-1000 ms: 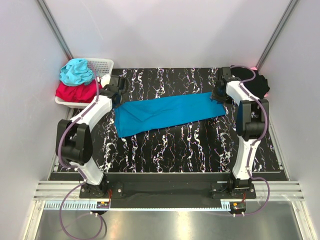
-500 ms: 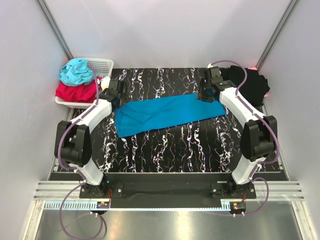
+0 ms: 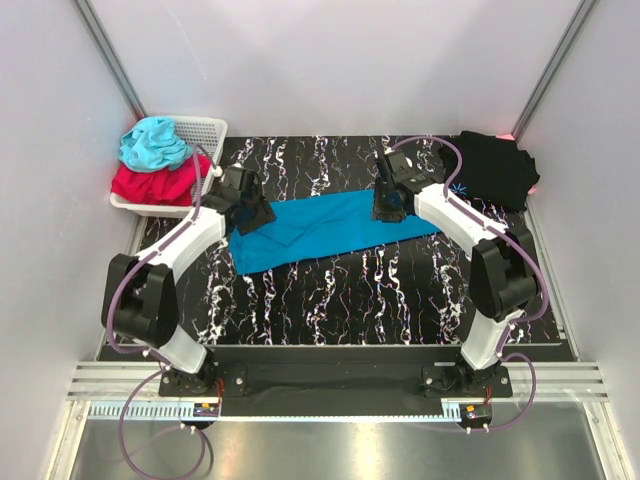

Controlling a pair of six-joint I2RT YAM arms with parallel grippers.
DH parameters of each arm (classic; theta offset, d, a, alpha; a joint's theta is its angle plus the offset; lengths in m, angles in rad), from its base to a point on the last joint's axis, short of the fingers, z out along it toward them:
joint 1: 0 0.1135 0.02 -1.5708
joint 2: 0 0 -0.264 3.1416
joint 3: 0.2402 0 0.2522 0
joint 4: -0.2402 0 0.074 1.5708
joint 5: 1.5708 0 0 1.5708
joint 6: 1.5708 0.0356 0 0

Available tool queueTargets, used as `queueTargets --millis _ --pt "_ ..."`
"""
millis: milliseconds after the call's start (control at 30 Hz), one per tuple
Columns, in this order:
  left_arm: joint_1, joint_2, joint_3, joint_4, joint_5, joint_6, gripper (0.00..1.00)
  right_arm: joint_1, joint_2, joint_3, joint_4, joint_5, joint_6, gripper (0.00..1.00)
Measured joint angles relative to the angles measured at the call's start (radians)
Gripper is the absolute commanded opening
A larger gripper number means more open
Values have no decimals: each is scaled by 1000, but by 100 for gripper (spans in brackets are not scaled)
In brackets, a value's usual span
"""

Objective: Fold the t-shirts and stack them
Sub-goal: Fold the tshirt

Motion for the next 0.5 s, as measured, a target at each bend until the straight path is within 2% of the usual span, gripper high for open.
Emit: queueTargets --millis 233,500 --pt "-54 95 11 -22 81 -33 55 -3 0 -18 -16 47 14 38" --pt "-113 174 3 -14 92 -80 55 -3 0 -26 -31 79 21 38"
